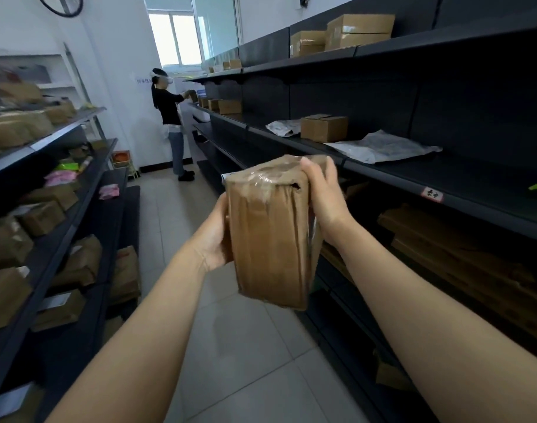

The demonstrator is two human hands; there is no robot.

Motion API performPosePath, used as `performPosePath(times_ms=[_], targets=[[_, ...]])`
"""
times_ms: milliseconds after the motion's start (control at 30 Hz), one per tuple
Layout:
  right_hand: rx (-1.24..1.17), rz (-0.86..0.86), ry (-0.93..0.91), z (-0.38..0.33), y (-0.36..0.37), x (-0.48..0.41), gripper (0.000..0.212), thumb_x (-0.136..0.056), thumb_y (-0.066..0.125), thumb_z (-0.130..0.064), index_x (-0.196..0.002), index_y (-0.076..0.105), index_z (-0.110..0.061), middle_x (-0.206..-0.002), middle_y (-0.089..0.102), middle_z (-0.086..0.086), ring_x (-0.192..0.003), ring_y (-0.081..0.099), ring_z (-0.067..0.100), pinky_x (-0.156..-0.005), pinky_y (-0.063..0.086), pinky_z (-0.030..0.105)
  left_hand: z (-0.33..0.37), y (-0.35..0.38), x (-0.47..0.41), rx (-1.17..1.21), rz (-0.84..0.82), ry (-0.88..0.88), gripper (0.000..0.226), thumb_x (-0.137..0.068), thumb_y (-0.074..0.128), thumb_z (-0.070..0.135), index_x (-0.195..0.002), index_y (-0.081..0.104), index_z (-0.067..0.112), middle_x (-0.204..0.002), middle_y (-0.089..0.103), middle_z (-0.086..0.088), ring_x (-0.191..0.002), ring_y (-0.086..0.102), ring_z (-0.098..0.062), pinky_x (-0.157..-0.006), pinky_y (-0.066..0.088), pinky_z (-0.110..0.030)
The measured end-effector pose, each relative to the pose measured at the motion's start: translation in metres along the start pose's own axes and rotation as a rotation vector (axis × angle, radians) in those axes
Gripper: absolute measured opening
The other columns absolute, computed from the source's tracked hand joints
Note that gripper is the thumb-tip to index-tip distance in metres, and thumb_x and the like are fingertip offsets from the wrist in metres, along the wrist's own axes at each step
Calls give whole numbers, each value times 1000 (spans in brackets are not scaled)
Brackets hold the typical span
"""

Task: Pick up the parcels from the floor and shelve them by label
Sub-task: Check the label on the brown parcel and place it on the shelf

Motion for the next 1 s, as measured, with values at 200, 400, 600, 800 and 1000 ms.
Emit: performPosePath(times_ms=[200,400,600,800,1000], targets=[[279,-196,-92,-11,30,5,77,-84,49,-66,-150,30,-30,-154,38,-3,-135,41,17,-115,28,45,-5,-12,-1,207,-69,-43,51,-89,49,56,-88,80,16,-94,76,-12,-77,74,-25,-81,53,-38],[521,-277,-169,-4,41,1,52,-100,29,-45,-151,27,-36,-162,23,-7,-150,15,15,-122,8,44,-6,-19,-10,43,42,-48,42,-80,68,31,-116,63,9,-98,72,-9,-82,70,-23,-76,58,-35],[645,-340,-197,5,52,5,50,-101,31,-43,-150,28,-37,-163,22,-5,-151,13,17,-122,8,42,0,-22,-11,-164,395,57,93,-57,71,76,-126,24,35,-128,47,-7,-108,55,-25,-87,52,-43],[730,-421,-169,16,59,13,51,-101,22,-33,-152,28,-30,-163,21,-5,-151,13,16,-122,7,36,-3,-14,-17,-252,290,-59,110,-62,64,80,-148,15,30,-143,40,-5,-113,47,-24,-90,43,-42],[595,-468,-3,23,45,17,53,-99,40,-14,-151,33,-20,-159,31,-1,-146,28,16,-114,20,26,-13,-23,-22,-272,335,-88,106,-70,78,52,-149,11,33,-134,48,-9,-111,52,-28,-98,46,-49]])
Point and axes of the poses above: each hand's wrist, its own x-axis away from the middle knuckle, its own y-axis out of the palm, z = x × y, the point moved 7 cm from there along -x, towards the middle knuckle
